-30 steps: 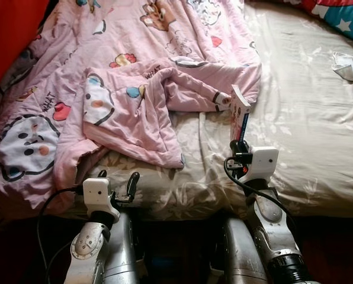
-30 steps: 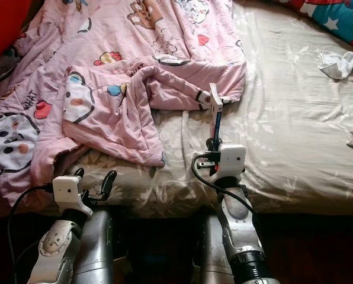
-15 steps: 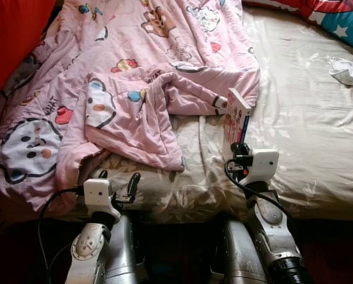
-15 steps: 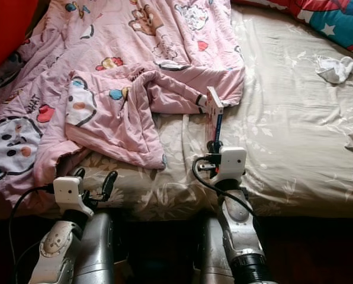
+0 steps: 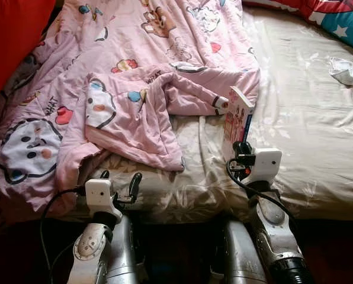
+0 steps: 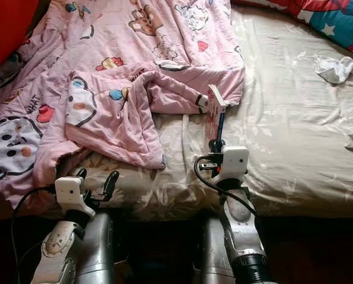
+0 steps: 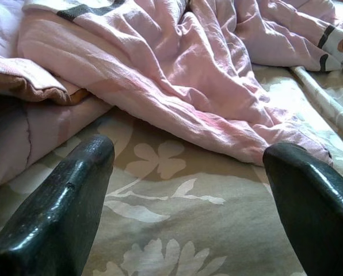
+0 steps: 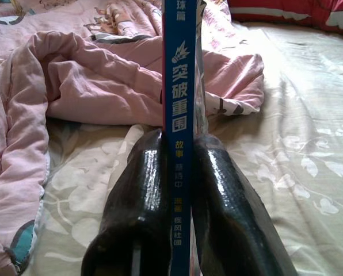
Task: Clean up the room
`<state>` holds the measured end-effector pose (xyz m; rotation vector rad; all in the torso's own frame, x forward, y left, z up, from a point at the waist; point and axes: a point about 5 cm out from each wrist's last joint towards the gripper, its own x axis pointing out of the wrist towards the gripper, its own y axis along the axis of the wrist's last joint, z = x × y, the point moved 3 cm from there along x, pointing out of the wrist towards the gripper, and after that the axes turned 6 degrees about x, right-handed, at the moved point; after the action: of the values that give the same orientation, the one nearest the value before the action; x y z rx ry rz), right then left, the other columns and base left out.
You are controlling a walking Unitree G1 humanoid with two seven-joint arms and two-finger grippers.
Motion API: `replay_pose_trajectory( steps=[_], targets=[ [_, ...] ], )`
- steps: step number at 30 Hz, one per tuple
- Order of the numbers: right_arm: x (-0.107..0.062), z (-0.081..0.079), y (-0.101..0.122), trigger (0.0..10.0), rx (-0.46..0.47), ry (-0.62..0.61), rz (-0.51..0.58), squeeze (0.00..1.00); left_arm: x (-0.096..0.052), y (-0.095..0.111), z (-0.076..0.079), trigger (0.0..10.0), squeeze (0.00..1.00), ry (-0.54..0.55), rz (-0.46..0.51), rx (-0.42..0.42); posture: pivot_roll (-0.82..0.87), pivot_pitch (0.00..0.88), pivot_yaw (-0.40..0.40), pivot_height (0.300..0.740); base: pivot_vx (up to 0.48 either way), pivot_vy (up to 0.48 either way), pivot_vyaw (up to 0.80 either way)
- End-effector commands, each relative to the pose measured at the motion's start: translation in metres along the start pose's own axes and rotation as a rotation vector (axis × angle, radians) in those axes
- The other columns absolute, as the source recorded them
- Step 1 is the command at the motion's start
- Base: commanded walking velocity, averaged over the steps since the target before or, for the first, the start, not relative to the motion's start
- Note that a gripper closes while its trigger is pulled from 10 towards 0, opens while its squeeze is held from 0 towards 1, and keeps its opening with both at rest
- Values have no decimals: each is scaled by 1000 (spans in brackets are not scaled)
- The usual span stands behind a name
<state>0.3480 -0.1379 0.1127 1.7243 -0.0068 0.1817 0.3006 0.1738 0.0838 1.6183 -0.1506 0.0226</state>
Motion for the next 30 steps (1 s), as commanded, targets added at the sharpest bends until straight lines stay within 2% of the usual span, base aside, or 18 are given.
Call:
replay_pose_trajectory(
  steps=[1,8,10,22,30],
  targets=[
    [1,-1,12,10000,-4,6,54,0,-4,-5,1,10000,0,-4,-23,4,85,230,-81,611,0,0,0],
    [1,-2,12,10000,-2,9,53,0,-3,-5,1,10000,0,-4,-22,4,85,230,-82,631,0,0,0],
    [1,-2,13,10000,1,9,56,0,-3,-5,2,10000,0,-6,-22,3,85,230,-83,651,0,0,0],
    [2,-2,12,10000,16,8,49,0,-3,-5,3,10000,0,-8,-22,1,85,230,-87,706,0,0,0],
    [2,-1,9,10000,50,-16,40,0,-3,-4,4,10000,0,-13,-14,13,84,231,-87,706,0,0,0]
  ],
)
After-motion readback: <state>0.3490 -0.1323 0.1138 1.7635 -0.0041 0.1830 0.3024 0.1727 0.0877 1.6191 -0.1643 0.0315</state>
